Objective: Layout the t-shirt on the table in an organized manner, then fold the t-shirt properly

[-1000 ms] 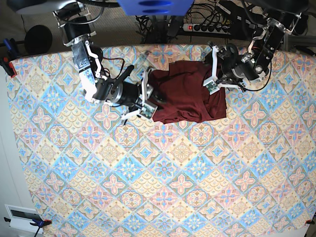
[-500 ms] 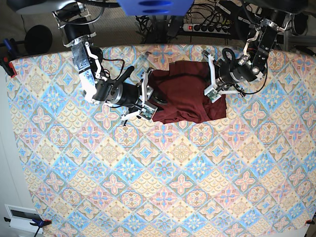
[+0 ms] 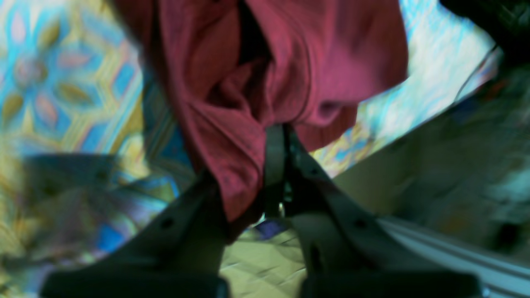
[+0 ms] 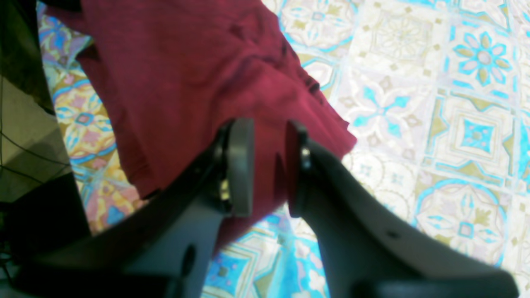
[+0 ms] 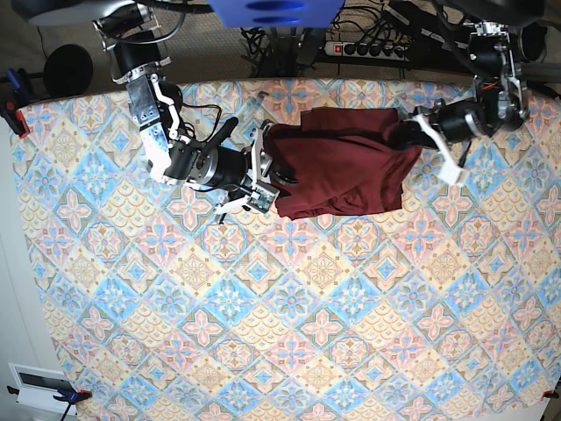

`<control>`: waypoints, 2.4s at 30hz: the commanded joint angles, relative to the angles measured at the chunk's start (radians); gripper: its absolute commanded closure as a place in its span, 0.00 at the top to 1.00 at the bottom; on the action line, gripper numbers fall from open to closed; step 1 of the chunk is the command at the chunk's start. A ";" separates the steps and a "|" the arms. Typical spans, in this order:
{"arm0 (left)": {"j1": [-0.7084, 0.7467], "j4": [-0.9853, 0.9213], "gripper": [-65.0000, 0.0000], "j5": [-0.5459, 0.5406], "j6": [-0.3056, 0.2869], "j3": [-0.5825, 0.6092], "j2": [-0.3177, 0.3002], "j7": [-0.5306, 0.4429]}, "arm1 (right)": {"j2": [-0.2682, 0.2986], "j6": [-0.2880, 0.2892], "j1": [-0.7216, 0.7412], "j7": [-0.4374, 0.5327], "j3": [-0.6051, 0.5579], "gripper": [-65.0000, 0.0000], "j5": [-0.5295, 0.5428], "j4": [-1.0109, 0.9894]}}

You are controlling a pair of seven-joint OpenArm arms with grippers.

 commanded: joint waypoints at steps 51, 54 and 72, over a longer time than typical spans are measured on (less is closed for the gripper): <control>0.100 0.154 0.49 -0.072 -0.004 0.067 -0.256 0.057 | 0.123 0.002 0.016 0.028 -0.213 0.27 0.016 0.067; 0.035 0.140 0.49 -0.123 -0.004 -0.031 -0.253 0.048 | 0.123 0.002 0.016 0.028 -0.213 0.27 0.016 0.067; -0.460 -0.269 0.50 0.276 0.004 0.161 0.080 0.022 | 0.123 0.002 0.013 0.028 -0.210 0.27 0.016 0.078</control>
